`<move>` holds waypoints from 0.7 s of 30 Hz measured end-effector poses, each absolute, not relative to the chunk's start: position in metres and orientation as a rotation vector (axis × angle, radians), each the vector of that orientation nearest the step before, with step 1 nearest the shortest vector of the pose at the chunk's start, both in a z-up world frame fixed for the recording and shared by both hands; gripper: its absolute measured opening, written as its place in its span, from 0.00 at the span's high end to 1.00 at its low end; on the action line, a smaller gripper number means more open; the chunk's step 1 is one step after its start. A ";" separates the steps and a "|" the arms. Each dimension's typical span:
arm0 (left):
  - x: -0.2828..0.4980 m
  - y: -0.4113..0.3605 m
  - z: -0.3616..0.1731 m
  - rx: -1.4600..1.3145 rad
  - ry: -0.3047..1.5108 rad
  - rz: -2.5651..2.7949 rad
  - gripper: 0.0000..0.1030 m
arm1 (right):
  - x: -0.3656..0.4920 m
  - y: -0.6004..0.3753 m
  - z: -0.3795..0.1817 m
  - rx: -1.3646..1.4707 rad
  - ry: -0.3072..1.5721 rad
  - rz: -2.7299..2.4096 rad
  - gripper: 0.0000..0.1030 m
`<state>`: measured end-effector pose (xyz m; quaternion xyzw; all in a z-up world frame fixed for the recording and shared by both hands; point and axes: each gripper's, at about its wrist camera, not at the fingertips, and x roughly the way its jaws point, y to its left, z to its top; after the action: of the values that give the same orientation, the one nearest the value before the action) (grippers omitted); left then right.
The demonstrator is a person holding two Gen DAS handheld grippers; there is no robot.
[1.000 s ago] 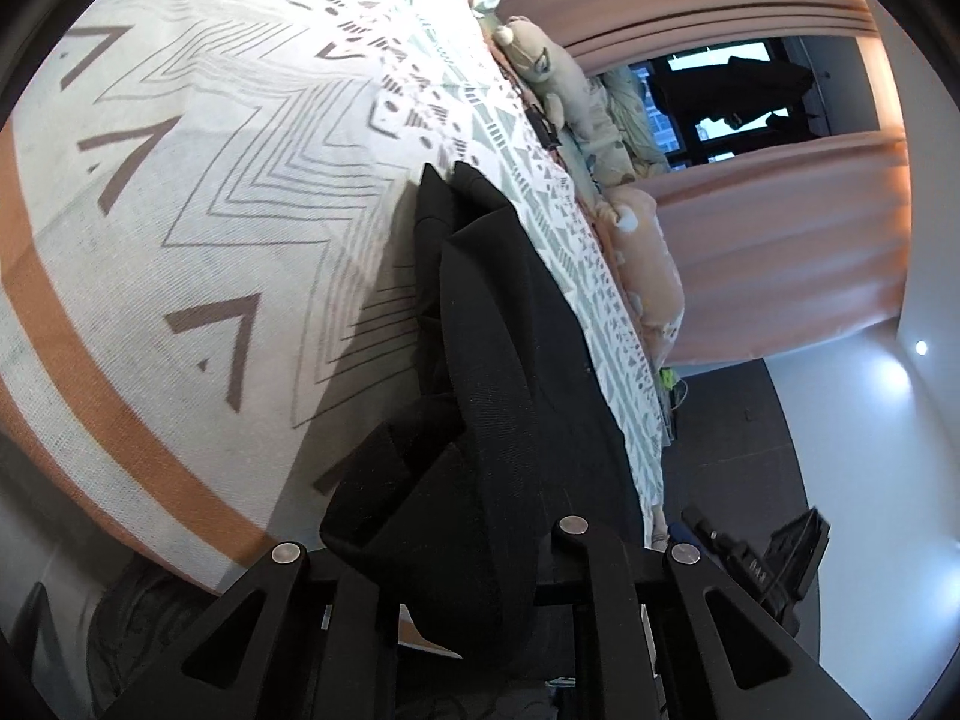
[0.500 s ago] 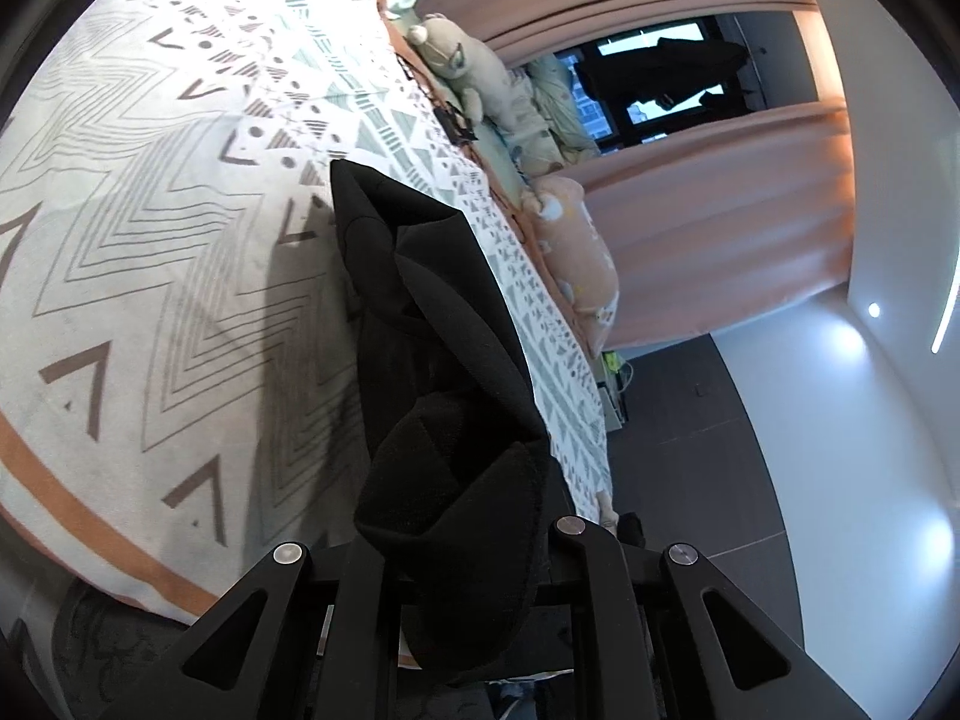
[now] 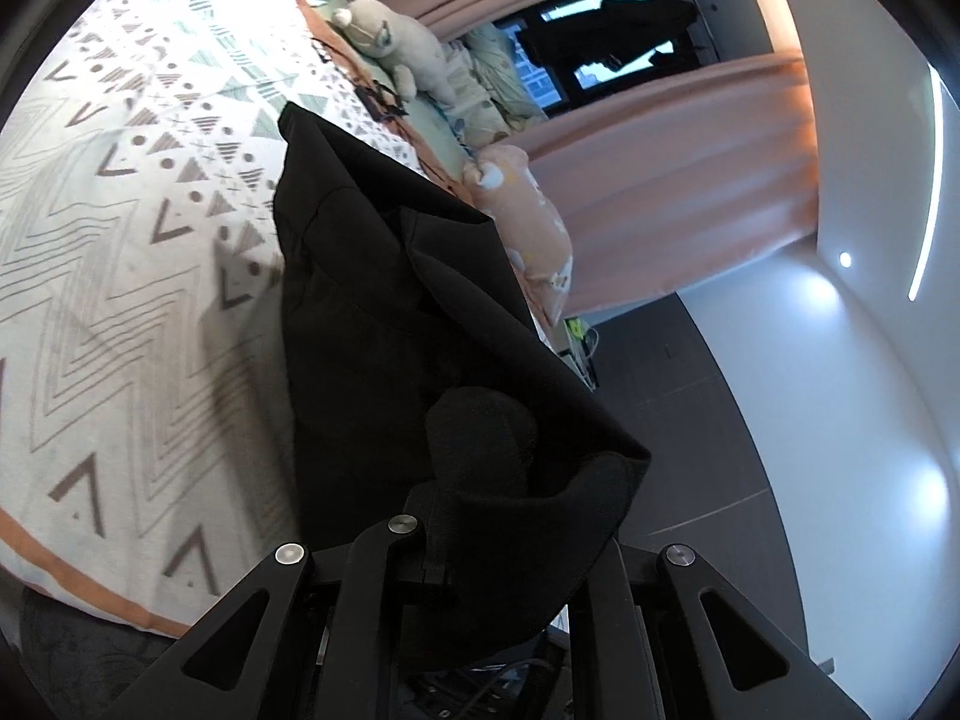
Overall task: Fold large clothes
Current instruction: 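Lift the hem with the left tool, fold it toward the collar, and open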
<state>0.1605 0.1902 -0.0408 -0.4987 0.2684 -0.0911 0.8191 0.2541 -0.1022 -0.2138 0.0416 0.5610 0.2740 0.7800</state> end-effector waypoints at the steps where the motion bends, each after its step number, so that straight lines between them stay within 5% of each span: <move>1: 0.165 0.186 -0.037 -1.056 0.574 -0.207 0.88 | 0.254 -0.103 -0.213 0.087 1.212 0.596 0.69; 21: 0.268 0.046 -0.004 -0.875 0.707 -0.398 0.88 | 0.287 -0.299 -0.162 0.477 1.040 0.458 0.69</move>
<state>0.2680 0.0464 -0.0036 -0.4122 0.3328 -0.1875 0.8272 0.2867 -0.2985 -0.1618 0.2237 0.4879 0.2146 0.8160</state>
